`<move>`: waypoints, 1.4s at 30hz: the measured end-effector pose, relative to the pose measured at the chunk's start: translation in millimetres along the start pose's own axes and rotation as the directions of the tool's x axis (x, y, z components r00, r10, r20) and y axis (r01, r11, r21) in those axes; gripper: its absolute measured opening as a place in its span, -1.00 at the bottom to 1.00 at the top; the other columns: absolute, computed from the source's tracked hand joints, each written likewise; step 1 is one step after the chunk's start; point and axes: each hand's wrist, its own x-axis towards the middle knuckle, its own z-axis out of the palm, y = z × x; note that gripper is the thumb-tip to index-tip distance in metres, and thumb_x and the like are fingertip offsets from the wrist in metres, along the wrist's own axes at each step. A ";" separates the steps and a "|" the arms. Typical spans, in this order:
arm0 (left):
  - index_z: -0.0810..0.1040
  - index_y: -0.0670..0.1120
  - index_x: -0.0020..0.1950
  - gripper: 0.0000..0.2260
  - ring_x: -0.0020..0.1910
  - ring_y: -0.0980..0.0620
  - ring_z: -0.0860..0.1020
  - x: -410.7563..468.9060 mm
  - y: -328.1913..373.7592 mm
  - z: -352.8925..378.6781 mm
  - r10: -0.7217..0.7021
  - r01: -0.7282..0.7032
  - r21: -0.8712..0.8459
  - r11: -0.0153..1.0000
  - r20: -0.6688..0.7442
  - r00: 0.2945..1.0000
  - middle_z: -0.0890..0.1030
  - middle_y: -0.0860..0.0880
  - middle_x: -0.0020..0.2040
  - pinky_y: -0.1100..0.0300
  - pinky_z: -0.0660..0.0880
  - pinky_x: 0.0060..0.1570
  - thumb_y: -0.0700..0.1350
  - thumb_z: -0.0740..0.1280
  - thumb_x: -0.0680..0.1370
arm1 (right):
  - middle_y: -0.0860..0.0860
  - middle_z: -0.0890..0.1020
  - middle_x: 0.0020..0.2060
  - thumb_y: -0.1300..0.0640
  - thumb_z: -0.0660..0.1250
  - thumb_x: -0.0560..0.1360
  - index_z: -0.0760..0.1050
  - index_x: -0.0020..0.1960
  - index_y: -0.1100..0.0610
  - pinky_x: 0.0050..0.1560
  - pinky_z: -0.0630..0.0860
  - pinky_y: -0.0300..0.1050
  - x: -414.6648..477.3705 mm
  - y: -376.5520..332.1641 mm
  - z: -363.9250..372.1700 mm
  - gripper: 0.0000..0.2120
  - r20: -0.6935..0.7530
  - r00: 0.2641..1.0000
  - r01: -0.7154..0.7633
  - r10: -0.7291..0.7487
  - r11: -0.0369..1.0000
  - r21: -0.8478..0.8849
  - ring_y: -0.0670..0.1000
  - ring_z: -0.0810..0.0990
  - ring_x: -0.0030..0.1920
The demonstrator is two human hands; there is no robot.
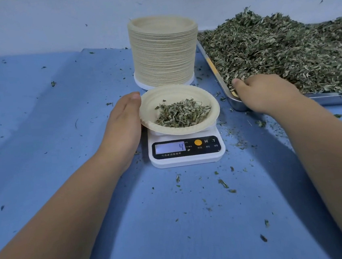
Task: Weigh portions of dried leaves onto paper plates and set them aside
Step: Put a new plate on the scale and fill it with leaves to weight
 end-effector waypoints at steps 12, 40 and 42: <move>0.60 0.29 0.00 -0.79 0.26 0.10 0.59 1.5 -1.1 -0.8 -0.011 0.011 -0.005 1.000 -0.006 1.000 0.65 0.16 0.19 -0.06 0.44 0.40 0.21 0.19 0.50 | 0.14 0.59 -0.25 -0.41 -0.18 0.59 0.57 -0.16 0.15 0.04 0.59 0.16 -2.7 -12.6 -3.3 -0.21 0.084 0.993 0.089 -0.082 0.992 -0.089 0.16 0.55 -0.19; 0.57 0.27 0.17 -0.66 0.33 0.09 0.54 6.9 -6.5 -3.3 -0.025 0.025 -0.018 1.000 0.014 1.000 0.60 0.15 0.30 -0.04 0.40 0.43 0.26 0.18 0.47 | 0.00 0.69 -0.20 0.29 0.27 0.52 0.65 -0.01 0.10 0.02 0.64 0.07 -3.6 -1.4 -0.7 -0.80 -0.356 0.934 0.125 0.032 0.905 0.408 0.02 0.68 -0.09; 0.56 0.24 0.23 -0.62 0.33 0.09 0.55 7.3 -6.4 -2.8 -0.025 0.026 -0.019 0.999 0.010 1.000 0.59 0.14 0.31 -0.03 0.41 0.43 0.25 0.17 0.48 | 0.02 0.70 -0.09 0.24 0.29 0.54 0.64 0.09 0.08 0.05 0.62 0.06 -1.8 -0.7 -1.8 -0.79 -0.372 0.928 0.116 0.026 0.929 0.352 0.07 0.65 -0.05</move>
